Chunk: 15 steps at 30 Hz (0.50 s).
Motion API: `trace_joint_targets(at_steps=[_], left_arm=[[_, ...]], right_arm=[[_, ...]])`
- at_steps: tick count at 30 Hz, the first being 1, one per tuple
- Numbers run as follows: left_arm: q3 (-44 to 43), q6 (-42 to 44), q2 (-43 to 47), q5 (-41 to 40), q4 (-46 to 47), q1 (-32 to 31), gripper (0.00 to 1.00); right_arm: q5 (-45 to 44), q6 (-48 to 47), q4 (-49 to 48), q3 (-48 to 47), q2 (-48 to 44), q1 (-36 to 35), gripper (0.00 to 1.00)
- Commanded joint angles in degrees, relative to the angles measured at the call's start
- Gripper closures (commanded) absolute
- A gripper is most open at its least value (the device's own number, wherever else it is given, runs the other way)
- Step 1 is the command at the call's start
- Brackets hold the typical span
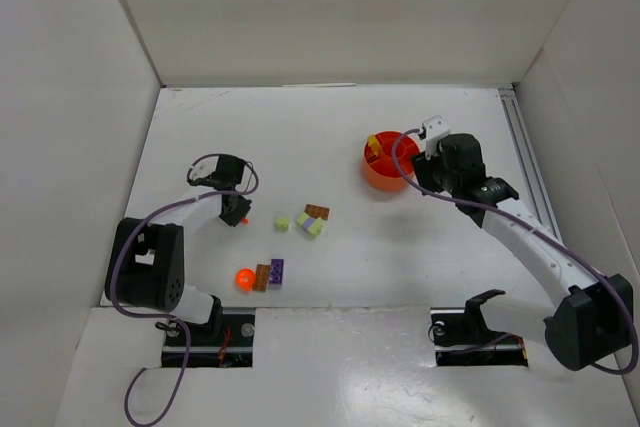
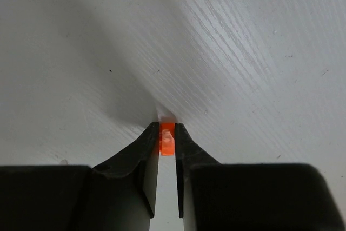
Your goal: Sort the legos into containers by color
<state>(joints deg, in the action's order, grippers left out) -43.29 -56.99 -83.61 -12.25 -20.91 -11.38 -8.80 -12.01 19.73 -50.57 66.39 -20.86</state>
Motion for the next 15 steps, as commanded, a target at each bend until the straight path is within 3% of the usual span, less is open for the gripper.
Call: trace_joint_targets(at_steps=[1,8,15], left_arm=[[-0.66,0.39,-0.76,-0.76,-2.56,0.30,0.92],[-6.71,2.76,2.22,-3.21,-5.54,-3.64,1.00],[-19.36,11.36,6.01,-7.70,1.72,-19.01,1.00]], right_arm=[[0.88,0.67,-0.83,0.55,-2.84,0.56,0.36],[0.89,0.67,-0.83,1.08,-5.38,1.09,0.36],[-3.58,4.88,1.10,2.75,-12.23,3.72,0.34]])
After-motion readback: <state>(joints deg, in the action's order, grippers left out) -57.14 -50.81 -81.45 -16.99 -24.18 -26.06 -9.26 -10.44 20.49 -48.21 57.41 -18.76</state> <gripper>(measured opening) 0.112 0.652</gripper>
